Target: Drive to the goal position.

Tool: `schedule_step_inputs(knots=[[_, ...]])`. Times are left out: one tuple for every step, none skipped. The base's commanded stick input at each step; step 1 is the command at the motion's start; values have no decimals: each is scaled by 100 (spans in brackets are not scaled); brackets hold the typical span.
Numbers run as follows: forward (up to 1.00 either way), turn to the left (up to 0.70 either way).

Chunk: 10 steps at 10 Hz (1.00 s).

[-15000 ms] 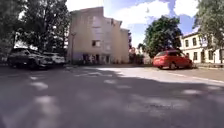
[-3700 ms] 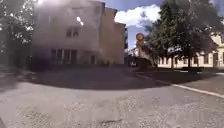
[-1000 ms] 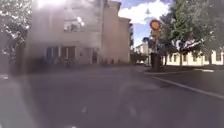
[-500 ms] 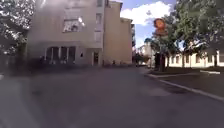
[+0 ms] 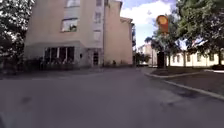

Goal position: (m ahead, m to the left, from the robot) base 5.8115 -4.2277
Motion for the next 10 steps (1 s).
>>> schedule_step_inputs(knots=[[85, 0], [85, 0], [85, 0], [85, 0], [85, 0], [85, 0], [85, 0], [85, 0], [85, 0], [85, 0]])
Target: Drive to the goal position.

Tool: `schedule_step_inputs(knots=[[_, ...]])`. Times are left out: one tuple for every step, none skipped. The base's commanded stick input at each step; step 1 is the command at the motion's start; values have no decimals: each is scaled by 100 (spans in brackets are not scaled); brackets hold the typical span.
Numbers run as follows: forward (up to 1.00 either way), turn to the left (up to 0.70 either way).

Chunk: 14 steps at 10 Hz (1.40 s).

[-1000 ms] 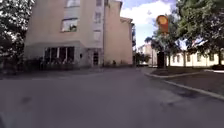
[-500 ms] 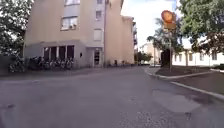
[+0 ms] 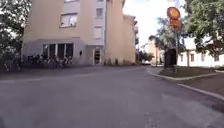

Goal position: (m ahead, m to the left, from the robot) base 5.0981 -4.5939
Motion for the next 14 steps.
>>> schedule_step_inputs(knots=[[85, 0], [85, 0], [85, 0], [85, 0], [85, 0], [85, 0], [85, 0], [85, 0], [85, 0], [85, 0], [85, 0], [85, 0], [85, 0], [85, 0]])
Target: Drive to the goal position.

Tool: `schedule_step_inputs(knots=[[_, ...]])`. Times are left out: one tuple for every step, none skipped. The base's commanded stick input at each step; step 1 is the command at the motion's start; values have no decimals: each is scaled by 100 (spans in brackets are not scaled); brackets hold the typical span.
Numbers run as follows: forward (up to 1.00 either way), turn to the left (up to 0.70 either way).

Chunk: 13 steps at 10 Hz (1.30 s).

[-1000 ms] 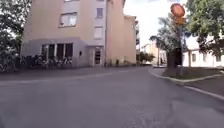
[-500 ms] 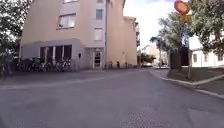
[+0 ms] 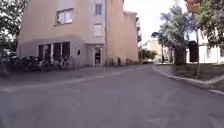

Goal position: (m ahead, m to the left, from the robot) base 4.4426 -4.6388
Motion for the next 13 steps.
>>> schedule_step_inputs(knots=[[85, 0], [85, 0], [85, 0], [85, 0], [85, 0], [85, 0], [85, 0], [85, 0], [85, 0], [85, 0], [85, 0], [85, 0], [85, 0]])
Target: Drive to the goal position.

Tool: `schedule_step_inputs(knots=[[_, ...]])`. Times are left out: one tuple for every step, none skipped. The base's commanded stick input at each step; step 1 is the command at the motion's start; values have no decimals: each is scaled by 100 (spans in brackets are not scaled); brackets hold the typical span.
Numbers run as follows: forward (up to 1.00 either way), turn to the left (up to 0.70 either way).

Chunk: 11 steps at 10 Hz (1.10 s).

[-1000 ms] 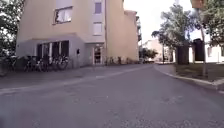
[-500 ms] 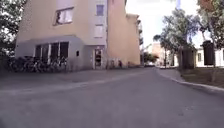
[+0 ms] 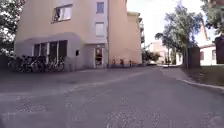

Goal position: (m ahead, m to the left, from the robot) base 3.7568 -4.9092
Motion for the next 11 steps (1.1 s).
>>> schedule_step_inputs(knots=[[85, 0], [85, 0], [85, 0], [85, 0], [85, 0], [85, 0], [85, 0], [85, 0], [85, 0], [85, 0], [85, 0]])
